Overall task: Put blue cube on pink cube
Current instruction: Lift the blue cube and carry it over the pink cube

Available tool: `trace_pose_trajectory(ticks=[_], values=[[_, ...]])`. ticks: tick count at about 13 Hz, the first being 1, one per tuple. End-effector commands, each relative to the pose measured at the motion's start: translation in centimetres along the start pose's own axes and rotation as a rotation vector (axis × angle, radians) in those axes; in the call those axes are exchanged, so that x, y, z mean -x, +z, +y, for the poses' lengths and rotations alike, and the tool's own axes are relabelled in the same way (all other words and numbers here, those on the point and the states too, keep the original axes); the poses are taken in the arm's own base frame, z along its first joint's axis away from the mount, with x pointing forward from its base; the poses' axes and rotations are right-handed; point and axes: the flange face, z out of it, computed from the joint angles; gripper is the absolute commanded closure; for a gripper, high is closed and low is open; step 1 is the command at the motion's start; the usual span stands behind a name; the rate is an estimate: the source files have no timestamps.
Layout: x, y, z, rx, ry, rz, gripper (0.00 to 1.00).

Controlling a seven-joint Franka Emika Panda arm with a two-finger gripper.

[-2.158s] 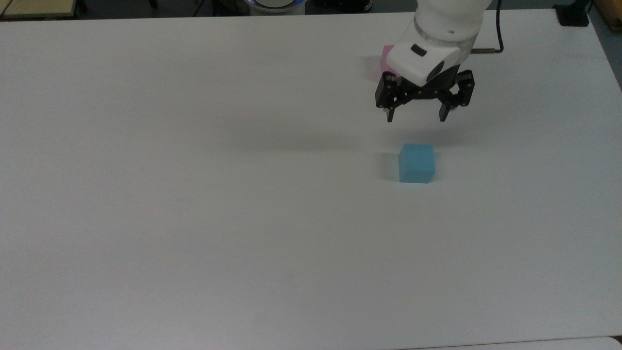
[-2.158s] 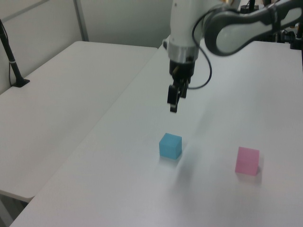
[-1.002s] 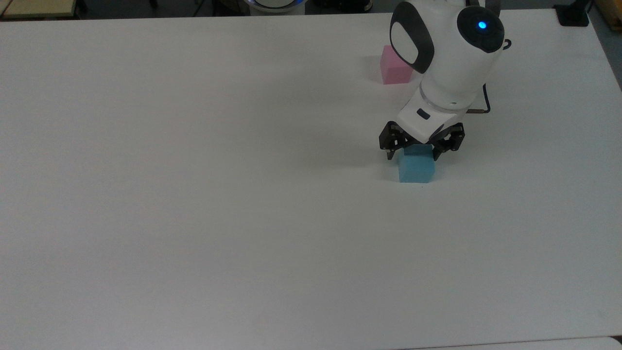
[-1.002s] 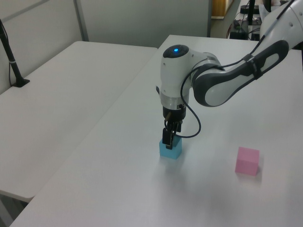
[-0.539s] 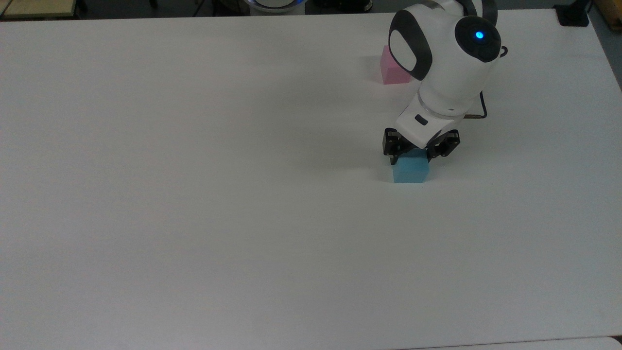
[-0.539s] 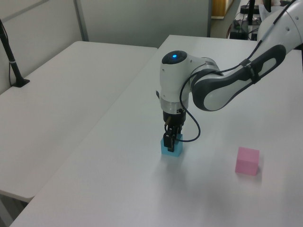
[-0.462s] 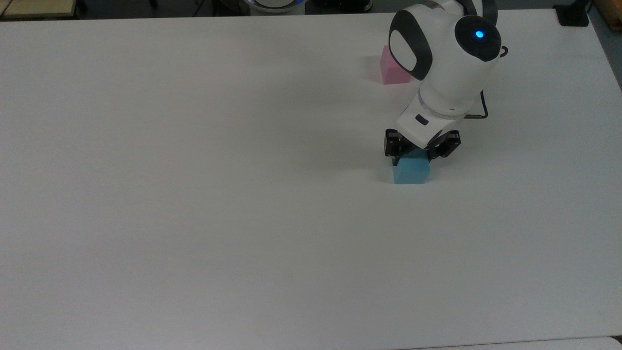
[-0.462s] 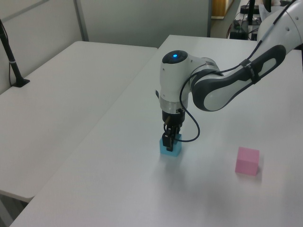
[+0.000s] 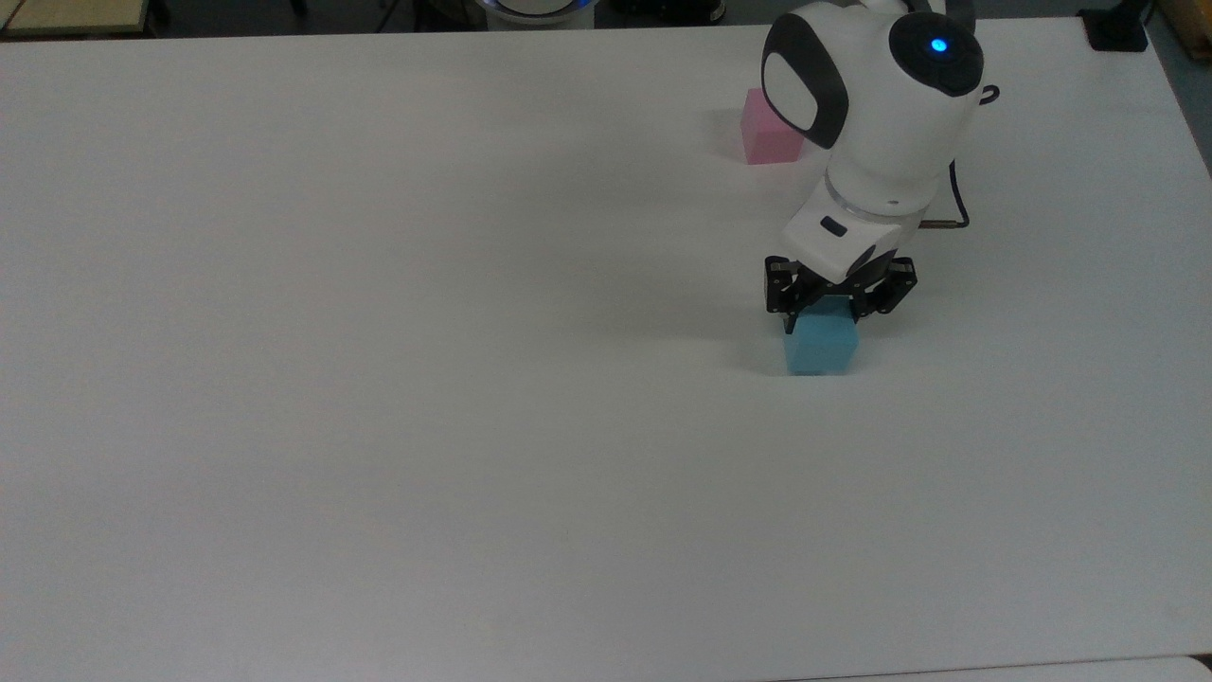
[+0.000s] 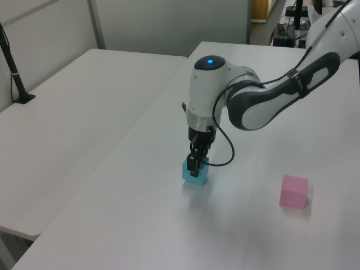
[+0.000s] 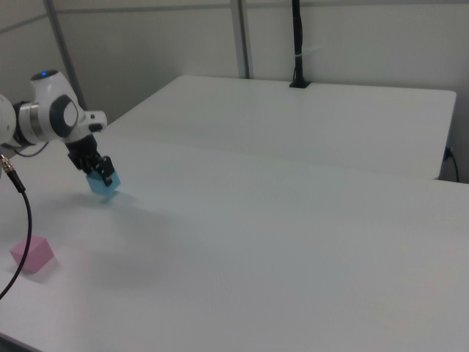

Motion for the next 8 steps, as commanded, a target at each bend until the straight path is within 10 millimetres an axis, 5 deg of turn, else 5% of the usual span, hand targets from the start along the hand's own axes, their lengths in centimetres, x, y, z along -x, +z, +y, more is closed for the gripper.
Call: trace_pose_trajectory(ticks=[1, 4, 8], values=[[0.2, -12.0, 2.0, -0.005, 0.038, 0.035, 0.69], [1.6, -20.3, 3.8, 0.006, 0.042, 0.026, 0.68], [2.5, -22.8, 4.6, 0.008, 0.035, 0.027, 0.68]])
